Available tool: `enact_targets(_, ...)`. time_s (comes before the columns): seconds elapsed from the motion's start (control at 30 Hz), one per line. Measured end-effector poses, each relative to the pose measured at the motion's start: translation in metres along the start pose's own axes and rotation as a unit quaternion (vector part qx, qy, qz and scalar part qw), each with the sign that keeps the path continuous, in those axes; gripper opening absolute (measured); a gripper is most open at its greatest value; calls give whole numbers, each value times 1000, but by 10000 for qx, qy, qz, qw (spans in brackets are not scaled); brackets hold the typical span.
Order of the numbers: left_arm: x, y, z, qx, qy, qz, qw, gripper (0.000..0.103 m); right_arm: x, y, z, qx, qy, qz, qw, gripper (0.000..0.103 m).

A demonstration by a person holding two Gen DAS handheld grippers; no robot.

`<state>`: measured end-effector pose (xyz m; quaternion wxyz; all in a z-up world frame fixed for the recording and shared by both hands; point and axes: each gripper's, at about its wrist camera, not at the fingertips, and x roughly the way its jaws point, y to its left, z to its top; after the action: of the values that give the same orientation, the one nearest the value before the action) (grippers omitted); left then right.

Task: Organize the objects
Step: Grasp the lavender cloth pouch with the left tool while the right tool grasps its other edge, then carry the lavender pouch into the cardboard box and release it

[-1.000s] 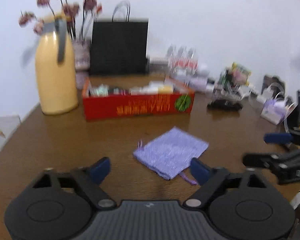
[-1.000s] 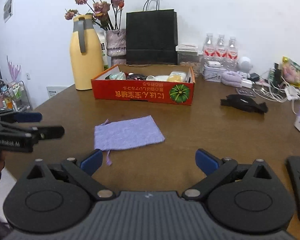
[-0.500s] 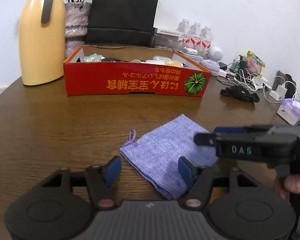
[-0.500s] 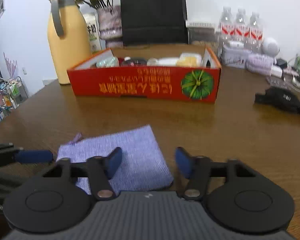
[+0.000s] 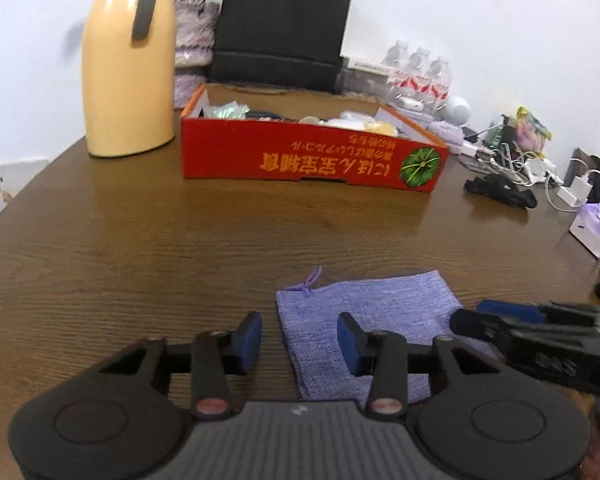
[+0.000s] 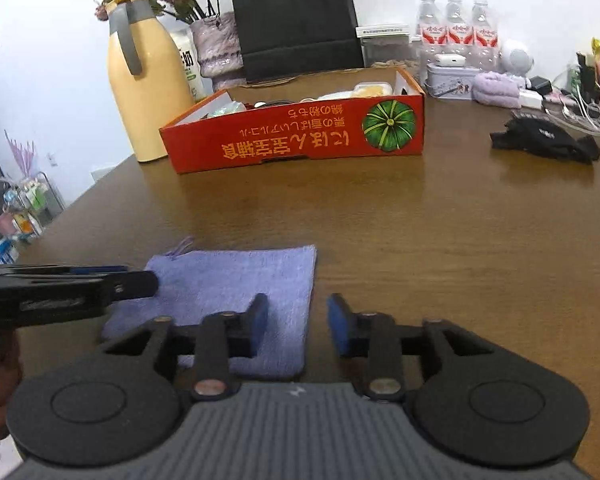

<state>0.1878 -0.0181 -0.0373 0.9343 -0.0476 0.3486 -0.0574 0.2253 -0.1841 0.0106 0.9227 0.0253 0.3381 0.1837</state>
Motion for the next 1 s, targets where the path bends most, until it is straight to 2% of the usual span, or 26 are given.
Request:
enact_targets(0.1, 4, -2, -5, 6, 68, -17, 10000, 38, 8, 10, 1, -222, -34, -102, 9997, 37)
enact_targets(0.17, 3, -7, -8, 172, -8, 118, 9998, 29, 11, 21, -4, -517, -143, -265, 9982, 34)
enact_targets(0.2, 2, -10, -9, 234, 21, 65, 9997, 24, 12, 27, -5, -701, -147, -295, 9970, 27)
enact_targets(0.23, 0, -12, -11, 272, 33, 36, 9996, 23, 11, 31, -6, -771, -146, -212, 9967, 14)
enact_targets(0.27, -2, -14, -12, 328, 20, 51, 9994, 20, 10, 32, -7, -746, -134, -162, 9970, 8)
enact_targets(0.33, -9, -16, -14, 471, -72, 100, 9988, 5, 5, 35, -8, -704, -87, -174, 9973, 7)
enact_targets(0.53, -35, -21, -23, 503, -240, 33, 9984, 2, -21, 24, -23, -288, -236, -80, 9993, 7)
enact_targets(0.7, -58, -30, -22, 585, -545, -126, 9967, 1, -51, 24, -20, -300, -558, -101, 9979, 7)
enact_targets(0.9, -61, -21, 2, 467, -777, -164, 9957, 0, -62, 20, -2, -194, -841, 38, 9963, 7)
enact_targets(1.0, -57, -12, 34, 400, -953, -437, 9937, 0, -55, 16, 24, -206, -957, 190, 9950, 7)
